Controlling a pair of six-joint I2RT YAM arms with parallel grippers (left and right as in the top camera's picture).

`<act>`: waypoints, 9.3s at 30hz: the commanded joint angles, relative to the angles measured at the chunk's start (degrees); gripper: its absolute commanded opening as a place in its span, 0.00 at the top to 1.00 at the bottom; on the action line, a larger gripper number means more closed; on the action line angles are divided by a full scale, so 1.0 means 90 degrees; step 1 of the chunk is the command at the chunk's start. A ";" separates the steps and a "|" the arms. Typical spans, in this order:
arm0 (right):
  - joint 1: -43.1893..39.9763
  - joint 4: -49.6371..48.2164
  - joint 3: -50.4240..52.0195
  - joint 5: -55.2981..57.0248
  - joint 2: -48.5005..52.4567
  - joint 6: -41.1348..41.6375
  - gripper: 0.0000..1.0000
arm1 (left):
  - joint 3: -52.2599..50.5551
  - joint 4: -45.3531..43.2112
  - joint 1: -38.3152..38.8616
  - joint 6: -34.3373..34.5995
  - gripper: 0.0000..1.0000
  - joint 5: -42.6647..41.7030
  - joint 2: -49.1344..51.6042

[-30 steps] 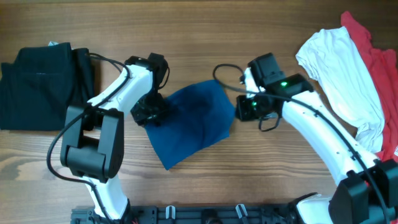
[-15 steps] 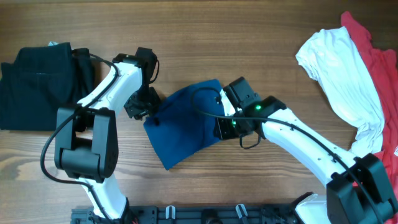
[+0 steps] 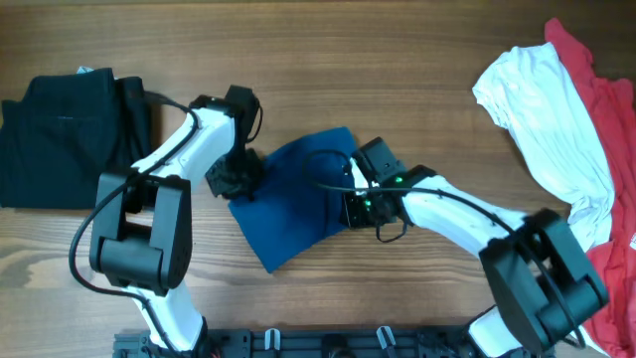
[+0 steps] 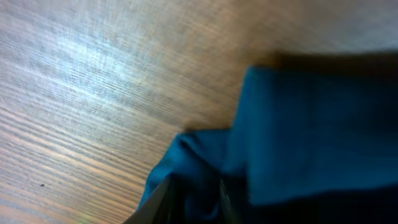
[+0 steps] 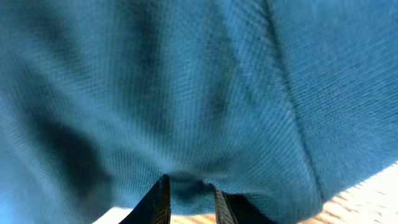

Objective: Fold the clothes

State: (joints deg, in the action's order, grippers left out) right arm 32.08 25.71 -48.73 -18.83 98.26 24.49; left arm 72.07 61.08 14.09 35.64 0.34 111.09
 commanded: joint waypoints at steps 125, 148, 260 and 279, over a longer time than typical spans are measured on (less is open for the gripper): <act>-0.0573 0.1545 -0.0882 0.0410 -0.1394 0.0126 0.64 | -0.2863 -0.4894 -0.0583 -0.2351 0.23 -0.4240 -0.1209; -0.0573 0.1741 -0.0882 0.0624 -0.1394 0.0104 0.63 | -0.1375 -0.4328 -0.2737 -0.2414 0.94 -0.2348 -0.3687; 0.1273 0.3060 -0.0153 0.5357 -0.7089 0.1712 0.00 | -0.1353 -0.0658 0.0821 -0.2203 0.00 0.0542 -0.8252; 0.1149 0.3075 -0.0153 0.5357 -0.7104 0.1702 0.00 | -0.1353 -0.0661 0.0821 -0.2203 0.00 0.0544 -0.8252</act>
State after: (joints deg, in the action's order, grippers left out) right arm 43.09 53.17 -50.63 27.75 34.44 39.05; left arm 59.70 55.13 21.08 16.36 4.51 37.06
